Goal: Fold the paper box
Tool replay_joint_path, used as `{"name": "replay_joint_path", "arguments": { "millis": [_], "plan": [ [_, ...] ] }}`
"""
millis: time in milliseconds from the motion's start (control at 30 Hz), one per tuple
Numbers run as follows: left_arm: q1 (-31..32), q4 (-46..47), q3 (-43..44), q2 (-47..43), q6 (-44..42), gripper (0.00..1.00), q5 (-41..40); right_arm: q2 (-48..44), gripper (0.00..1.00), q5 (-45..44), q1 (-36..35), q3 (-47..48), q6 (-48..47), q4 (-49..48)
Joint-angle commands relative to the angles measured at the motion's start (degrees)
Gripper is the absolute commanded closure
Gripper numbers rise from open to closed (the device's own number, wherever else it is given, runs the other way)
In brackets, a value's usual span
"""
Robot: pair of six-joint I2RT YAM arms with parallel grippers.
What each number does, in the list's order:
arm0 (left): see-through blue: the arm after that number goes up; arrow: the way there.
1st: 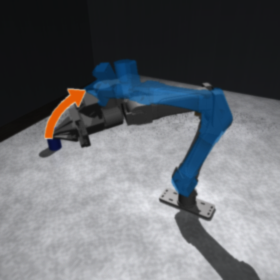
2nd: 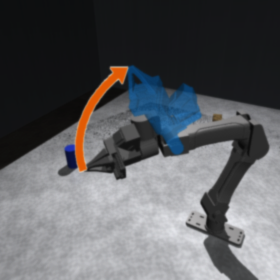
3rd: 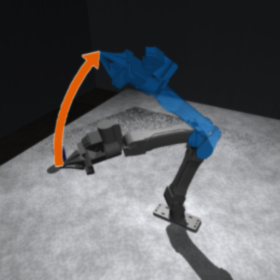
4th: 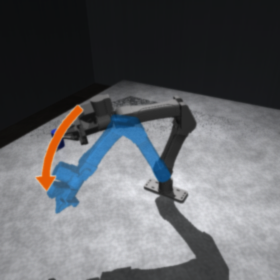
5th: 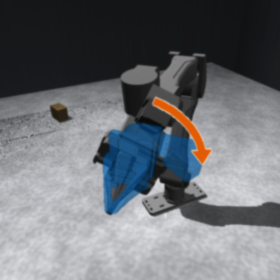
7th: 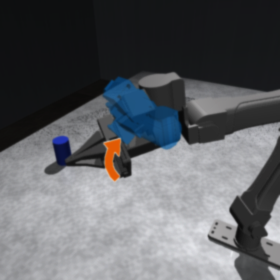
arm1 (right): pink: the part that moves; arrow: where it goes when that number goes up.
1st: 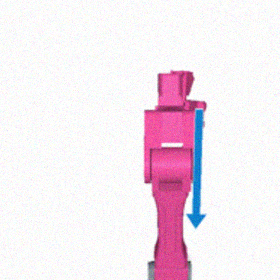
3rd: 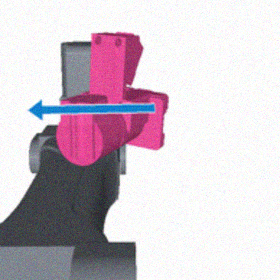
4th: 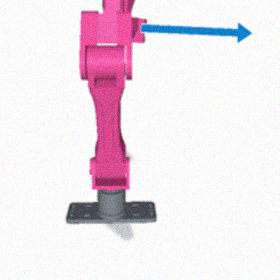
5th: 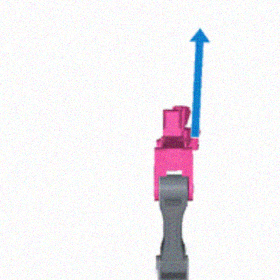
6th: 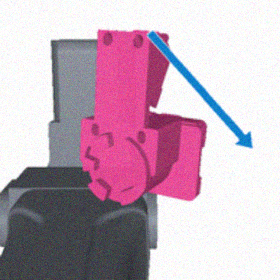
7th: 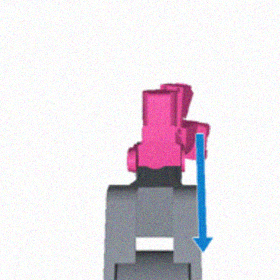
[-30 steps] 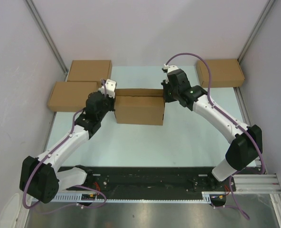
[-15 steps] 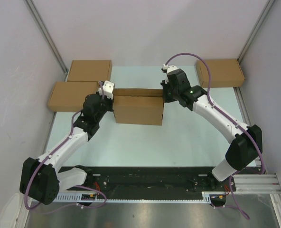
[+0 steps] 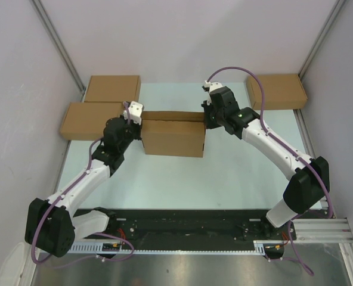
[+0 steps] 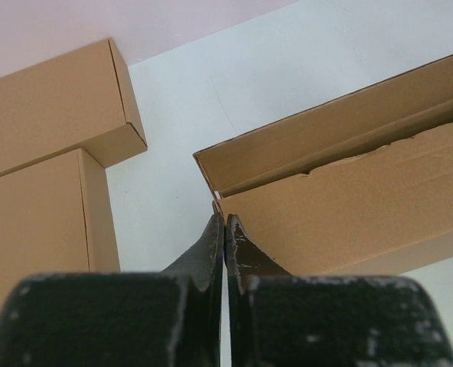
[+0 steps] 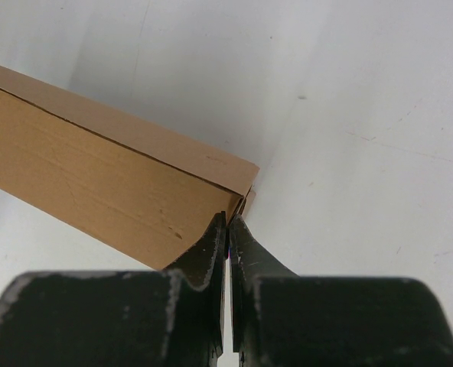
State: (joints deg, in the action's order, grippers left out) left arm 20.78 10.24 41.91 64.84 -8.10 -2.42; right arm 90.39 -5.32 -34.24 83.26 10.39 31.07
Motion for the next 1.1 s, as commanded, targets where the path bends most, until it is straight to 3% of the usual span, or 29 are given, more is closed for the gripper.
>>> {"name": "replay_joint_path", "arguments": {
  "millis": [0,167,800,1067],
  "plan": [
    [0.5,2.6,-1.3,-1.6,0.5,1.00,6.0,0.5,1.00,6.3,-2.1,-1.5,0.2,0.9],
    [0.5,5.8,-3.4,-3.8,1.2,1.00,7.9,0.2,1.00,6.6,-2.2,-1.4,0.2,0.4],
    [0.6,0.3,2.7,-2.4,6.3,1.00,9.0,0.1,1.00,6.8,-2.2,-1.4,0.6,0.0],
    [0.5,-1.2,4.5,-3.3,0.2,1.00,7.6,0.3,1.00,6.9,-2.3,-1.4,0.2,0.1]
  ]
}}
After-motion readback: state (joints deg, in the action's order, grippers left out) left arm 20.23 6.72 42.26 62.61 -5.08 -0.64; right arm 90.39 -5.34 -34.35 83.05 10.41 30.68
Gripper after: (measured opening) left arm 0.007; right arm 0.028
